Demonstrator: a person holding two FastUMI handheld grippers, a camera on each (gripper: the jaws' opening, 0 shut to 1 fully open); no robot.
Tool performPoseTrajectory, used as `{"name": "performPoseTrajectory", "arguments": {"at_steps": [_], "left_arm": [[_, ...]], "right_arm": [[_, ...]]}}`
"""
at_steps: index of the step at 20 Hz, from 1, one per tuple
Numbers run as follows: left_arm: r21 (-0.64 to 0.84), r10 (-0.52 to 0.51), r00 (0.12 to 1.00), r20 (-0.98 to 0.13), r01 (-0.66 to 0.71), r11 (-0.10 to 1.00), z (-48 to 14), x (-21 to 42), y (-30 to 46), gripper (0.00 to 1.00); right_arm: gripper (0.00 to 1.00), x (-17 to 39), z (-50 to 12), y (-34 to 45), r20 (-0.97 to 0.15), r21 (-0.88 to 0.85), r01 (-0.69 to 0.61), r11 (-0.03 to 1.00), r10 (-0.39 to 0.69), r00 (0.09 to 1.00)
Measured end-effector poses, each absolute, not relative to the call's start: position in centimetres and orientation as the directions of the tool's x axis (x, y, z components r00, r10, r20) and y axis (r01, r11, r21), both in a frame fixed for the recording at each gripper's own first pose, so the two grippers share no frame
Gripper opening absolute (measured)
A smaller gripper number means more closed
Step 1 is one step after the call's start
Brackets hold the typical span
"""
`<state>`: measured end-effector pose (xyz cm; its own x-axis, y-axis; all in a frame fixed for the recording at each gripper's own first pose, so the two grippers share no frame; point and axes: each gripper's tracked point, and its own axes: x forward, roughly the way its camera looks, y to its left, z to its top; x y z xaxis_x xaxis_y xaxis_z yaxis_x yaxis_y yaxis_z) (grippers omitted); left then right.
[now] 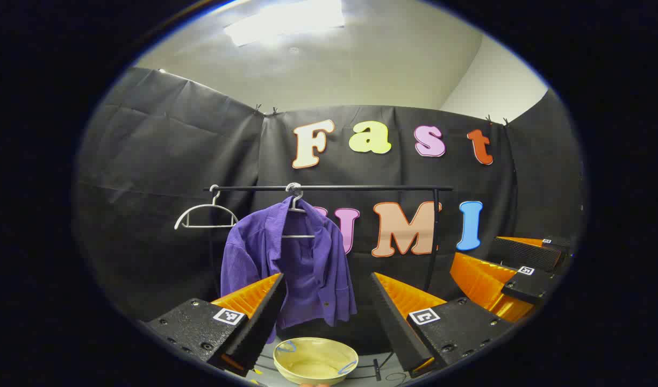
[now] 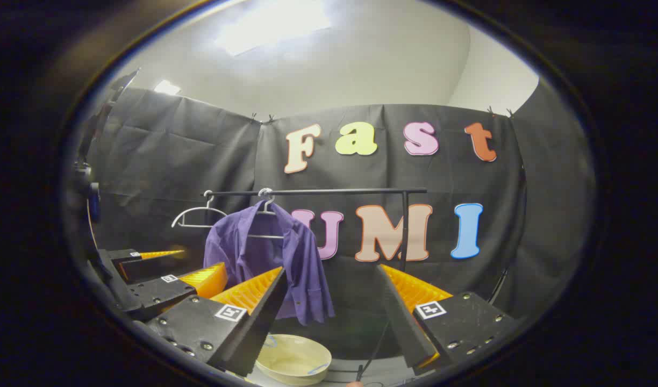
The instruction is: Grasp the clothes on the hanger with both hands and then place them into the laundry hamper below.
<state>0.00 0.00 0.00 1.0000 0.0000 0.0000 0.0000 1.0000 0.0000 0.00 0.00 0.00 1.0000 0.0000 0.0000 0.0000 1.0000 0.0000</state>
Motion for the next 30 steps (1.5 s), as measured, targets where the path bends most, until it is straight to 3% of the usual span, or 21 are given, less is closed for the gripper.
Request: {"name": "performPoseTrajectory", "arguments": {"at_steps": [10, 14, 16, 17, 20, 21, 25, 28, 29, 30], "left_arm": [[0.003, 0.034, 0.999, -0.035, -0.034, 0.999, -2.2, 6.2, 3.6, 0.92], [0.021, 0.033, 0.999, -0.026, -0.032, 0.999, -3.0, 11.0, 6.0, 0.92], [0.022, 0.047, 0.998, -0.033, -0.046, 0.999, -3.6, 13.5, 7.5, 0.96], [0.023, 0.057, 0.998, -0.038, -0.057, 0.998, -3.9, 14.8, 8.4, 0.92], [0.023, 0.082, 0.995, -0.061, -0.081, 0.996, -5.1, 18.5, 10.7, 0.96], [0.025, 0.092, 0.994, -0.066, -0.090, 0.996, -5.4, 19.7, 11.6, 0.92], [0.027, 0.119, 0.989, -0.092, -0.117, 0.993, -7.2, 23.9, 14.4, 0.96], [0.047, 0.135, 0.986, -0.101, -0.130, 0.990, -8.7, 26.7, 15.8, 0.92], [0.056, 0.142, 0.984, -0.103, -0.137, 0.989, -9.0, 27.6, 16.3, 0.96], [0.066, 0.147, 0.983, -0.108, -0.140, 0.988, -9.5, 28.2, 16.6, 0.92]], "right_arm": [[0.98, 7.1, -2.1, 2.7, -0.020, -0.021, -0.023, 1.000, 0.022, 1.000], [0.98, 12.3, -3.1, 4.4, -0.019, -0.026, -0.018, 1.000, 0.017, 1.000], [0.98, 14.9, -3.6, 6.0, -0.022, -0.015, -0.033, 0.999, 0.032, 0.999], [0.98, 16.4, -4.0, 6.8, -0.023, -0.012, -0.040, 0.999, 0.040, 0.999], [0.98, 20.5, -4.6, 8.7, -0.031, -0.007, -0.057, 0.998, 0.057, 0.998], [0.98, 21.8, -5.0, 9.3, -0.033, -0.002, -0.064, 0.998, 0.064, 0.997], [0.98, 26.8, -6.2, 10.9, -0.045, 0.005, -0.063, 0.998, 0.063, 0.997], [0.98, 30.0, -7.2, 11.3, -0.055, 0.012, -0.052, 0.999, 0.053, 0.997], [0.98, 30.9, -7.4, 11.4, -0.056, 0.013, -0.050, 0.999, 0.051, 0.997], [0.98, 31.9, -7.7, 11.6, -0.060, 0.010, -0.049, 0.999, 0.050, 0.997]]}}
